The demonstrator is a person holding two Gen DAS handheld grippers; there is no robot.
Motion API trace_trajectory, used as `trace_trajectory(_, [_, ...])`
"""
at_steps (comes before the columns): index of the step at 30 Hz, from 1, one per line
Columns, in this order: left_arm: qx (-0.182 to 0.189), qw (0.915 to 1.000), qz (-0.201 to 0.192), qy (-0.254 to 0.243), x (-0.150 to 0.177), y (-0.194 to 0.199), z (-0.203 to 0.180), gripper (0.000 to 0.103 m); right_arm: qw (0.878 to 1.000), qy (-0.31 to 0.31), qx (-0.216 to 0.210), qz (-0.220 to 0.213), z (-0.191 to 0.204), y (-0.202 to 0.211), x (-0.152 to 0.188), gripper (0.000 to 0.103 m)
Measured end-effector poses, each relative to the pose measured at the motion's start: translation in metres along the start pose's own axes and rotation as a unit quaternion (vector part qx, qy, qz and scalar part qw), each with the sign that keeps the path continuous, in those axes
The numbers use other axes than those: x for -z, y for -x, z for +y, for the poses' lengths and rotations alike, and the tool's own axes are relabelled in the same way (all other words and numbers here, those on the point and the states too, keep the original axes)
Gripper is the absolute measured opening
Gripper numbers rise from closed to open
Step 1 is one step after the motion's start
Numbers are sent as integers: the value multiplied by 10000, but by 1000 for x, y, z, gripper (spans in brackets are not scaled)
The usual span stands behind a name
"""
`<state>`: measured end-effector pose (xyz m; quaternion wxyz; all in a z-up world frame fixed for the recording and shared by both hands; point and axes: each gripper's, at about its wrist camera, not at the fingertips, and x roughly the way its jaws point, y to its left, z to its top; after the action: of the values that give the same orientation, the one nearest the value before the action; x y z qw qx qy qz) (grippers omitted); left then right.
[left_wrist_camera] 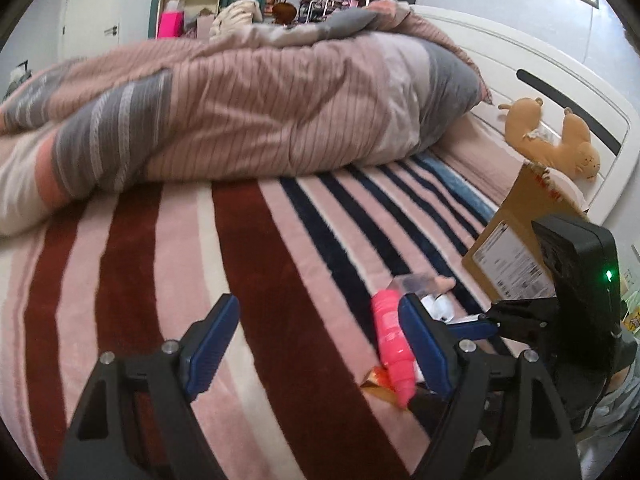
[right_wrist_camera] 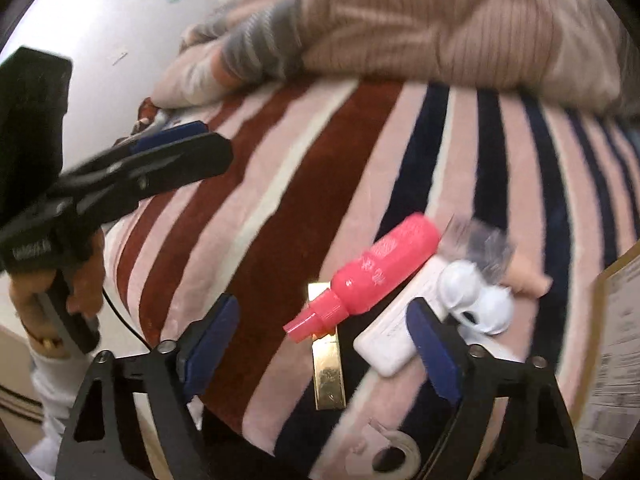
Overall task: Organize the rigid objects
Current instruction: 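Grasp the pink bottle with the right gripper, then lower the pink bottle into the cardboard box and open the right gripper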
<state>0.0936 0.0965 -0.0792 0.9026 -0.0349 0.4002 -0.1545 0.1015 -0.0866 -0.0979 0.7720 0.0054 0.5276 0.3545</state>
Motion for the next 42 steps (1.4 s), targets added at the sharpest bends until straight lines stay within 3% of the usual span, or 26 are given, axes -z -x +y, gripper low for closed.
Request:
trace_trajectory(3, [54,9999,8,136,8,-9,9,79,9998,-118,62,172,-3,-16,-3,68])
trace_trajectory(10, [123,9996,-99,253,10,-11,21,79,9990,-280,315,133,-6,-31,-26,68])
trace_trajectory(11, [143,9994,-111,282,9,-10,23,79,9990,-286,322,146,-6,-34,-28,63])
trace_trajectory(12, [149,9994,-113,305,9,-10,24,79,9988,-272,360,164,-7,-38,-29,50])
trace_trajectory(15, [106,9995,-106,289,11,-8,24,79,9988,-84,471,61,-3,-45,-33,37])
trace_trajectory(21, [114,9996,-6,260,14,-12,23,79,9955,412,847,-50,4,-55,-37,31])
trace_trajectory(23, [131,9995,44,301,15,-16,23,79,9943,323,1003,136,-1,-64,-43,29])
trace_trajectory(26, [148,9994,100,304,16,-20,23,79,9952,240,946,73,-8,-69,-50,28])
trace_trajectory(33, [209,9987,106,461,13,-20,23,79,9924,735,874,-460,9,-44,-39,28])
trace_trajectory(39, [994,9936,-166,513,-3,4,0,79,9869,1145,519,-1013,37,7,-26,28])
trace_trajectory(41, [1139,9921,-257,449,-11,14,-14,74,9848,1201,344,-1208,46,28,-23,28])
trace_trajectory(42, [1230,9912,-294,385,-17,20,-24,64,9837,1215,288,-1295,49,36,-21,28])
